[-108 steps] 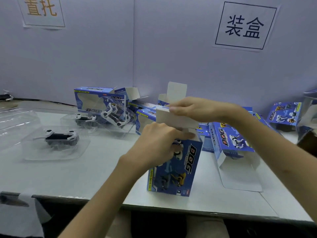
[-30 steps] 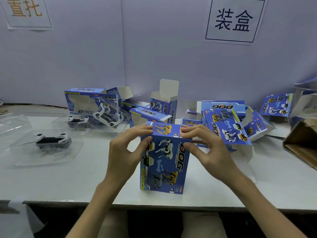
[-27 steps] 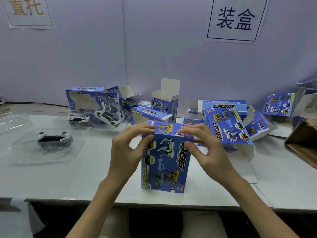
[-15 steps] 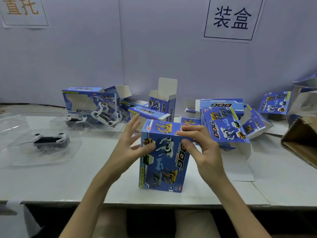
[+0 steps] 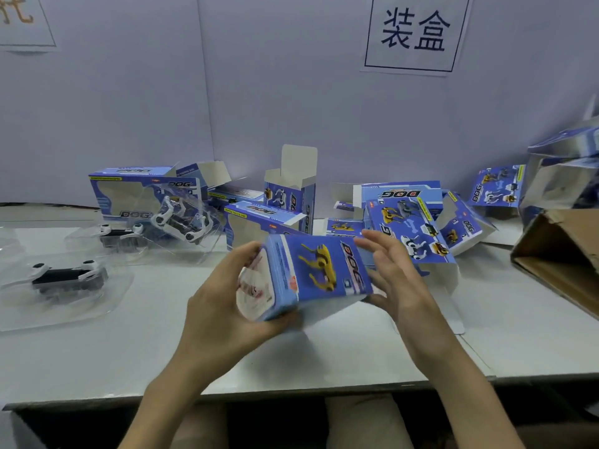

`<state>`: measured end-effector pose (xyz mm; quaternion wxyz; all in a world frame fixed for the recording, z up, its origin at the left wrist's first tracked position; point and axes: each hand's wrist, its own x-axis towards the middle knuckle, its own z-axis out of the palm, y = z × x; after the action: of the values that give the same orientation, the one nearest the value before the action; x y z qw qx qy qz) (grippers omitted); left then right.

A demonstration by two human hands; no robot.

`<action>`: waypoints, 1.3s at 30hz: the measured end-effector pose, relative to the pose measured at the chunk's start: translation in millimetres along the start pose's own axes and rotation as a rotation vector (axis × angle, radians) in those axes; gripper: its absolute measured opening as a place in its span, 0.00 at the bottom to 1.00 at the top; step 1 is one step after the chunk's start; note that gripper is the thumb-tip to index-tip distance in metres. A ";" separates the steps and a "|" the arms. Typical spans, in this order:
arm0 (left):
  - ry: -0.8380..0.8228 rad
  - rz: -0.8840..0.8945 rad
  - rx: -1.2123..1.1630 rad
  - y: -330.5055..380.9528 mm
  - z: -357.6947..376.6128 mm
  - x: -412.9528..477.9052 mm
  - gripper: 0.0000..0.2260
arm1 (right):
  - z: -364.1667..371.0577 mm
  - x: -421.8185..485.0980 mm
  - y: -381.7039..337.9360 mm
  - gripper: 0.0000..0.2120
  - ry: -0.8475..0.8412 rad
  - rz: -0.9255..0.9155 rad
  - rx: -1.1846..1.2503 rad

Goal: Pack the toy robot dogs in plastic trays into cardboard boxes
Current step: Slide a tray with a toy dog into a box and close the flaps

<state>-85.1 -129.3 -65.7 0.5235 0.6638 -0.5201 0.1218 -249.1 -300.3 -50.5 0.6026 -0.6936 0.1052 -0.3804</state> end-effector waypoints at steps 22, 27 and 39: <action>-0.257 -0.202 0.079 -74.5 55.6 -30.6 0.32 | -123.2 -19.3 -30.8 0.19 0.430 0.040 0.420; -0.402 -0.303 0.141 -72.3 58.2 -27.4 0.27 | -171.9 13.4 -34.6 0.20 0.853 -0.129 0.273; -0.432 -0.223 0.257 -69.1 54.9 -28.0 0.22 | -163.6 13.4 53.7 0.19 0.368 0.210 -0.252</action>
<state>-61.6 -164.8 -148.0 0.3221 0.7886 -0.5236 -0.0160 -330.2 -445.6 -96.9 0.5181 -0.6677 0.3312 -0.4195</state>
